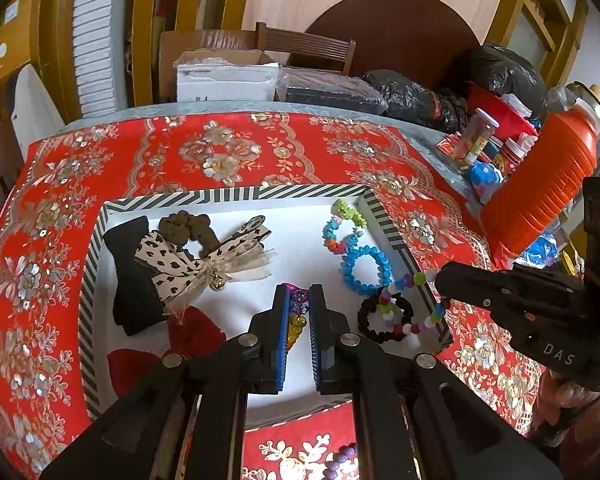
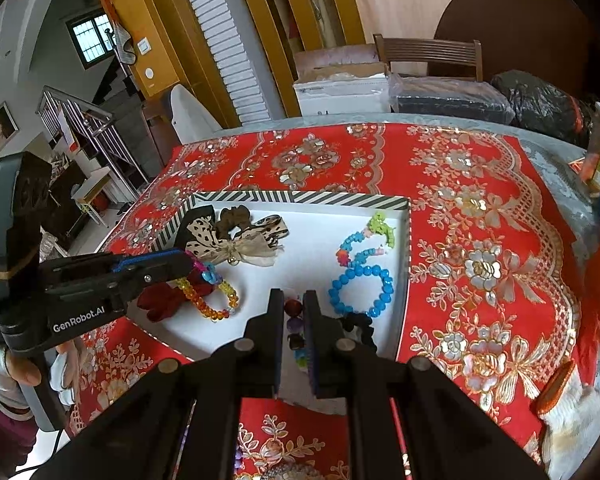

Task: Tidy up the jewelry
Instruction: 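Carry the amber bracelet into the tray with the left gripper while the right carries its bracelet there, then lower the amber bracelet and open the left gripper while the right releases its bracelet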

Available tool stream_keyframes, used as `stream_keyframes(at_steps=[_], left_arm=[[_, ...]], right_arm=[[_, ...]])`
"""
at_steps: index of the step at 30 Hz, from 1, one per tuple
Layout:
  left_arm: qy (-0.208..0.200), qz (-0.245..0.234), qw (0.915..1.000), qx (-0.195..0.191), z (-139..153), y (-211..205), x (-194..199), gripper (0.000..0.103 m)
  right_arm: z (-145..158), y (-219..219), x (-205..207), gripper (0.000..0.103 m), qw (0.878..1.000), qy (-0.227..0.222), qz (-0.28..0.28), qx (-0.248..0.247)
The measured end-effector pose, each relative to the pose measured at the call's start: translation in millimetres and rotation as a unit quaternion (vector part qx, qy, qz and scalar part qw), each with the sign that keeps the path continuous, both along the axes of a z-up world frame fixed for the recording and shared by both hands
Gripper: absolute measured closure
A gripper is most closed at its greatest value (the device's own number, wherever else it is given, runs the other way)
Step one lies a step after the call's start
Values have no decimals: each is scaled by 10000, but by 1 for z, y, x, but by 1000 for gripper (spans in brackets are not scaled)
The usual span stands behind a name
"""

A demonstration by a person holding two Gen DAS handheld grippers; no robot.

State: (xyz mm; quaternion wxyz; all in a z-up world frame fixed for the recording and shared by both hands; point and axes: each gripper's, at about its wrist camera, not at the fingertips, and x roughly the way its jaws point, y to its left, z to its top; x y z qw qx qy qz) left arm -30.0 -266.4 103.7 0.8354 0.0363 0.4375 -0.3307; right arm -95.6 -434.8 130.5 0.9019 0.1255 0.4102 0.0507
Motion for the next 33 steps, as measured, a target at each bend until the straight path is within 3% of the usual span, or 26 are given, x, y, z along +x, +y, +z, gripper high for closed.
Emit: stream_keyframes(at_steps=[19,33], left_arm=[[-1,133,9998,132,-17,-6,20,103],[260,535,9981,143,-44,20,52,103]], right_arm=[[-3,5,34,94,9999,93,56,-99],[-30,22,105,93,9990,369,269,-35]])
